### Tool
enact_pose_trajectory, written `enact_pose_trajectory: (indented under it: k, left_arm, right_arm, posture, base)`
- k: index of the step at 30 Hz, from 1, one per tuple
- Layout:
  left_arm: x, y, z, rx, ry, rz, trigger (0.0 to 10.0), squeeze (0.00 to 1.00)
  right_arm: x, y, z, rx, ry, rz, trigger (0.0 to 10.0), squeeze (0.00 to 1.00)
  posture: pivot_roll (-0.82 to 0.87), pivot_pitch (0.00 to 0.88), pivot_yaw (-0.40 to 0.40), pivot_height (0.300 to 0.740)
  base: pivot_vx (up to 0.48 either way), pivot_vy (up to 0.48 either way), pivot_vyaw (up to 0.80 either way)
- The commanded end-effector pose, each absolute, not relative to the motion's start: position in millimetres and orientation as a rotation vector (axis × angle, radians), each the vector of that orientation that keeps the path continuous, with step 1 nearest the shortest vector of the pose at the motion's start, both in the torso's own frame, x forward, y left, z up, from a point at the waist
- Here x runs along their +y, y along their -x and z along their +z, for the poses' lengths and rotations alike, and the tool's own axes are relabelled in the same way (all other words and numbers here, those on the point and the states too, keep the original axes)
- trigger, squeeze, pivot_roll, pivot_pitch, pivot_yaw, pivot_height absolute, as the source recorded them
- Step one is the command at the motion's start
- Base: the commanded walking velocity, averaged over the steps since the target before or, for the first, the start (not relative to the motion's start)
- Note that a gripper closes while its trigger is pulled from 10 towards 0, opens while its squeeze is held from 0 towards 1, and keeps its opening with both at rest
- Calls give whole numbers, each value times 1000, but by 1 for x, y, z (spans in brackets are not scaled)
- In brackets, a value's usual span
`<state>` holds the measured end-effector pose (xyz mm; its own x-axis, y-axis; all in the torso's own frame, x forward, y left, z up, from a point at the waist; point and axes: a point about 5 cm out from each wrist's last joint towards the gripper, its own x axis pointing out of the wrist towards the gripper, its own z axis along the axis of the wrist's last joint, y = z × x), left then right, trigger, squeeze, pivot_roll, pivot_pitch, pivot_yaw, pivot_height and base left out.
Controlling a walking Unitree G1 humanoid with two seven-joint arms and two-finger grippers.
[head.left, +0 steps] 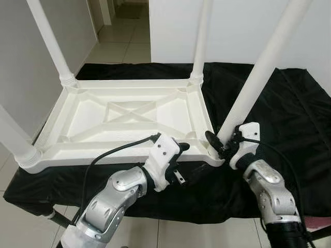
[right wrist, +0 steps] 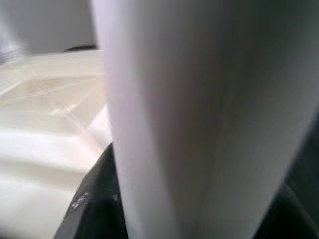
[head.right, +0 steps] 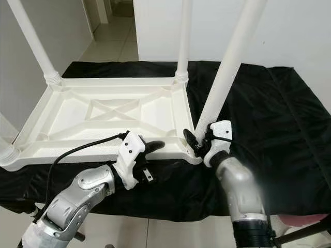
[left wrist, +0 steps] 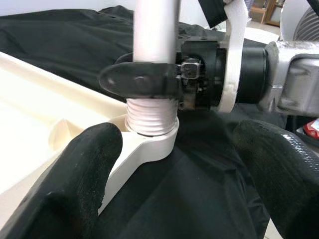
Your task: Building children table
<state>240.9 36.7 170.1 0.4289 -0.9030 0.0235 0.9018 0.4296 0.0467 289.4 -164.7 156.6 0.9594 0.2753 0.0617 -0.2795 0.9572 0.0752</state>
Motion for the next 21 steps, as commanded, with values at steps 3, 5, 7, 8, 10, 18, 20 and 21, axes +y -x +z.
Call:
enact_pose_trajectory:
  k: [3,5,7,8,10,18,20,21]
  left_arm:
    - [34,-240,170,-48,-39,-1121,10000,0]
    - [34,-240,170,-50,-38,-1121,10000,0]
    - [34,-241,170,-50,-39,-1121,10000,0]
    - [34,-241,170,-50,-40,-1121,10000,0]
    - [34,-241,170,-49,-38,-1120,10000,0]
    - [34,-243,170,-52,-45,-1124,10000,0]
    - [34,-243,170,-52,-45,-1124,10000,0]
    - [34,-244,170,-54,-46,-1123,10000,0]
  right_arm:
    - [-156,-281,146,-9,-52,196,10000,0]
    - [-153,-275,142,-6,-35,130,10000,0]
    - [-152,-272,139,-3,-17,95,10000,0]
    - [-150,-270,138,-5,-17,90,10000,0]
    - [-143,-266,141,-16,16,94,10000,0]
    - [-146,-266,137,-34,148,176,10000,0]
    - [-146,-266,137,-34,148,176,10000,0]
    - [-148,-266,136,-40,170,185,10000,0]
  posture:
    - [-93,63,26,740]
    - [-97,58,23,740]
    - [-96,57,23,740]
    - [-95,57,26,740]
    - [-98,57,29,740]
    - [-109,53,40,740]
    - [-109,53,40,740]
    - [-110,53,40,740]
  base:
    - [0,0,0]
    - [0,0,0]
    - [0,0,0]
    - [0,0,0]
    - [0,0,0]
    - [0,0,0]
    - [0,0,0]
    - [0,0,0]
